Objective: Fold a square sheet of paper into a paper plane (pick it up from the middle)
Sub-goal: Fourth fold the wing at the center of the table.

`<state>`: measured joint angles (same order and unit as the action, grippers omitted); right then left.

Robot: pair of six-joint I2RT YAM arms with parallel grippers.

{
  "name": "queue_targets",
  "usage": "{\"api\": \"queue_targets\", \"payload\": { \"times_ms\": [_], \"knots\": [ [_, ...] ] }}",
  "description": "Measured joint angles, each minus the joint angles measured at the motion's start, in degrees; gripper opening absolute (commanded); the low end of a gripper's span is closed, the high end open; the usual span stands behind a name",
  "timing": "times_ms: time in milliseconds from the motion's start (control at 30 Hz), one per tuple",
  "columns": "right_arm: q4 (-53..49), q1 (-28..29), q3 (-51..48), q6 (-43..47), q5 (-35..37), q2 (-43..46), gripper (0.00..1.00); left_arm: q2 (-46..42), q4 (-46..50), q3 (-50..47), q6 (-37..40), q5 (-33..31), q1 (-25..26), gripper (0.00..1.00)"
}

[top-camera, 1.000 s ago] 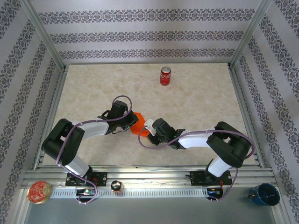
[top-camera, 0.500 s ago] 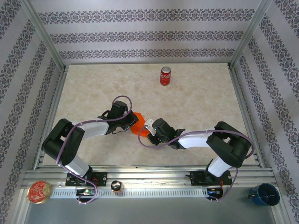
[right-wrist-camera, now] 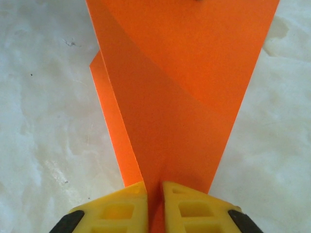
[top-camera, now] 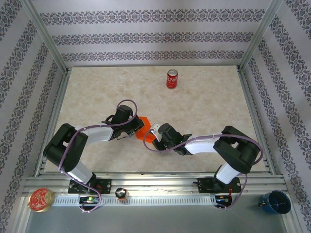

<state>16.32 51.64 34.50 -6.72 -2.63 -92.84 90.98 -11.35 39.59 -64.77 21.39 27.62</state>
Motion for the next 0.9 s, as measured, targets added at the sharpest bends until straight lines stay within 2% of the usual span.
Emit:
{"api": "queue_targets", "payload": {
  "times_ms": [167,300,700,800,900],
  "knots": [
    [0.2,0.0,0.0,-0.48,0.0,-0.55,0.15,0.0,0.0,0.0,0.0,-0.02,0.0,0.05],
    [0.22,0.0,0.0,-0.83,0.07,-0.55,0.22,0.0,0.0,0.0,0.0,-0.04,0.0,0.05],
    [0.87,0.0,-0.02,0.04,1.99,0.07,0.31,0.0,0.0,-0.42,-0.09,-0.39,0.0,0.05],
    [1.46,0.0,-0.13,1.14,2.78,0.35,0.3,-0.02,-0.44,-0.81,-0.46,-0.37,-0.15,0.05],
    [1.84,0.0,-0.28,2.29,3.32,0.7,0.25,-0.02,-1.36,-1.53,-1.29,-0.37,-0.48,0.05]
  ]
}}
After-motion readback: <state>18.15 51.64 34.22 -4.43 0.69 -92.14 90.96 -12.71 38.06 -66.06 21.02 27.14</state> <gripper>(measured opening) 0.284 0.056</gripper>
